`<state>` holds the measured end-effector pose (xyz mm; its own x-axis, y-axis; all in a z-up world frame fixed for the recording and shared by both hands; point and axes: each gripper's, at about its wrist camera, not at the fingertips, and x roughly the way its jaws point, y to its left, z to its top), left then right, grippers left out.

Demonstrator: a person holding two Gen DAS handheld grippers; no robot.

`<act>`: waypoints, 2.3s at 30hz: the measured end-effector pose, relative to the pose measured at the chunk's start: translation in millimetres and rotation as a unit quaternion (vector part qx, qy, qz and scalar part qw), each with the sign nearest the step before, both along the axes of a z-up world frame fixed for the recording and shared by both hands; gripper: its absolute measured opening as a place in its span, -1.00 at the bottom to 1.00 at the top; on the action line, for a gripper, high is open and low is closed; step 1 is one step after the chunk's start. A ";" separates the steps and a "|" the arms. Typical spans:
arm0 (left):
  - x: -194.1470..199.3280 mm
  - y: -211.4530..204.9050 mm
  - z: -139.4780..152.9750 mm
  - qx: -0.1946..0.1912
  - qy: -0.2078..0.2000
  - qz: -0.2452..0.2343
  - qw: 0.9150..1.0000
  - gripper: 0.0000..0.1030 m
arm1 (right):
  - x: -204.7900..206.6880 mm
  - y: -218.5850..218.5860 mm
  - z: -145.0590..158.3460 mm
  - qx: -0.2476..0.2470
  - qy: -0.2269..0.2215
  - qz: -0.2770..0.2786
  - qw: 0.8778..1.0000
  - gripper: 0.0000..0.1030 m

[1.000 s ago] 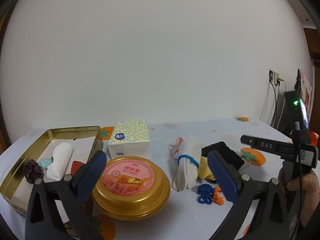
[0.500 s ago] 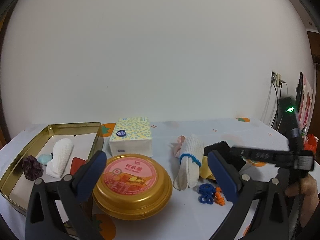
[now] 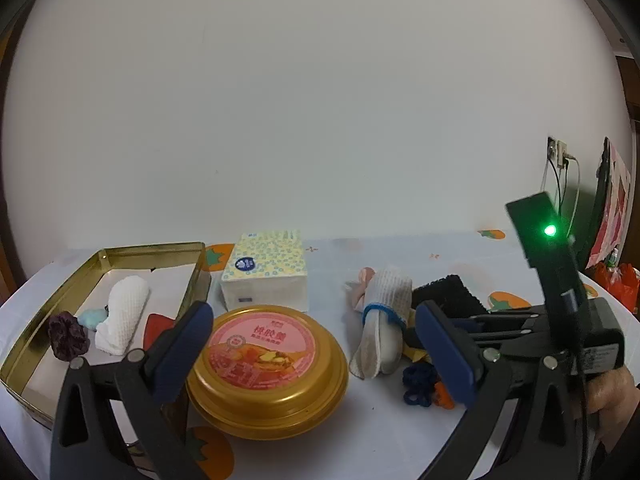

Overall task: Organize soft objects
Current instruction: 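Grasp the yellow cloth with the right tool while the left tool grasps the white knit glove, then carry the yellow cloth and white glove over the gold tray with both tools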

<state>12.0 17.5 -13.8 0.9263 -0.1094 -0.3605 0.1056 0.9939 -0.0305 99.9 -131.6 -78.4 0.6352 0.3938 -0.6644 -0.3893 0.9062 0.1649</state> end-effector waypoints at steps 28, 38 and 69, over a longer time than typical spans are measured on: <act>93.1 -85.6 -11.4 0.060 0.109 -0.057 0.991 0.33 | -50.5 -92.3 51.6 0.148 -0.175 -0.140 0.963 -0.81; 121.3 -89.0 -36.1 0.053 0.205 -0.060 0.976 -0.19 | -51.8 -85.6 52.9 0.142 -0.180 -0.147 0.962 -0.81; 39.0 -38.8 8.7 -0.033 0.000 -0.109 0.993 -0.24 | -82.8 -62.3 52.5 0.081 -0.242 -0.234 0.938 -0.81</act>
